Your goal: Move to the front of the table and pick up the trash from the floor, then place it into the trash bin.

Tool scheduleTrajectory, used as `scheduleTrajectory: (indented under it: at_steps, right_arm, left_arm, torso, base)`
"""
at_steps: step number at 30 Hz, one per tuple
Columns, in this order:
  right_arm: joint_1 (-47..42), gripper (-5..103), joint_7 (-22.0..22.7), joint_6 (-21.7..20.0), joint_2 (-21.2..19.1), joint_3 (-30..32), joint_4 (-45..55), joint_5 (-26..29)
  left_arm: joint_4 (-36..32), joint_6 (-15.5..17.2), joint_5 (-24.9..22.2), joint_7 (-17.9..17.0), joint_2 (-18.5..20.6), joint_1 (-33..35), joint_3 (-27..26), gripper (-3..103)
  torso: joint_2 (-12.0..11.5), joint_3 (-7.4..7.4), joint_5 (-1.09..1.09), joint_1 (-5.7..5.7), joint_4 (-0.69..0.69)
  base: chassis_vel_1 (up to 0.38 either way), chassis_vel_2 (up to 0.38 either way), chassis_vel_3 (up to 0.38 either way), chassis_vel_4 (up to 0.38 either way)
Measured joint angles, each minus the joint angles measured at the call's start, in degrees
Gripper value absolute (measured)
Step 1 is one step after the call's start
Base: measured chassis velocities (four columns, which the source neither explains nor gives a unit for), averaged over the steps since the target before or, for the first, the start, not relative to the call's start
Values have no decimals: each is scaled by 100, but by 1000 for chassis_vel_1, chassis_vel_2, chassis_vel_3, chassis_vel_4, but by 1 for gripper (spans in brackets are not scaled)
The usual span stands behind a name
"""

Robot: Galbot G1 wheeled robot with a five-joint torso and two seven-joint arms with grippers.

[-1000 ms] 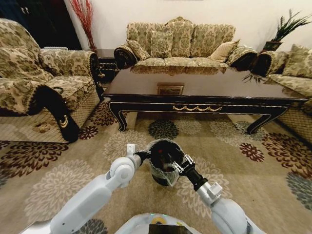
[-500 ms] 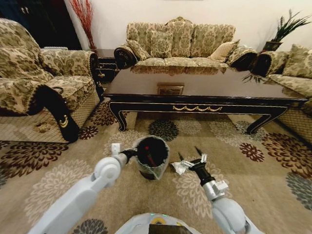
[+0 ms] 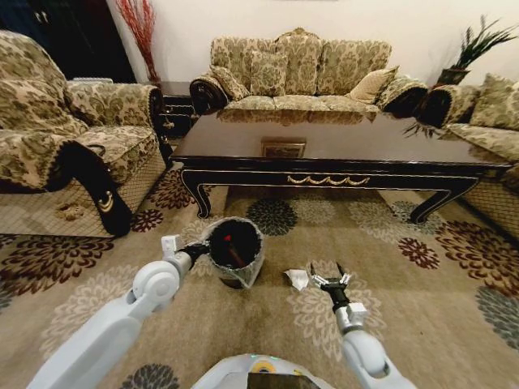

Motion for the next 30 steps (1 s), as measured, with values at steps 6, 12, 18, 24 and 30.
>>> scheduleTrajectory:
  at_steps: [6,12,18,24,30]
  right_arm:
    - [307,100,-177,223,360,-135,-1042,-370]
    - [596,100,-277,341,529,-216,-1681,-465]
    - [1022,100,-395,363,666,-311,-2311,-383]
    - [1348,100,-488,313,743,-367,-2830,-220]
    - [1648,100,-526,331,843,-412,-3326,-340]
  left_arm:
    - [73,-71,-155,25,-32,15,-26,3]
    - [52,-83,-202,24,-28,89,-64,3]
    - [72,-86,-268,-13,-41,142,-165,3]
    - [79,-67,-244,-24,-61,206,-150,3]
    - [78,-54,-247,-21,5,151,-113,3]
  torso:
    - [0,0,0,0,-4]
    - [0,0,0,0,-1]
    - [0,0,1,0,-2]
    - [0,0,1,0,-1]
    - [0,0,1,0,-2]
  base:
    - [0,0,0,0]
    - [0,0,0,0]
    - [0,0,0,0]
    - [0,0,0,0]
    - [0,0,0,0]
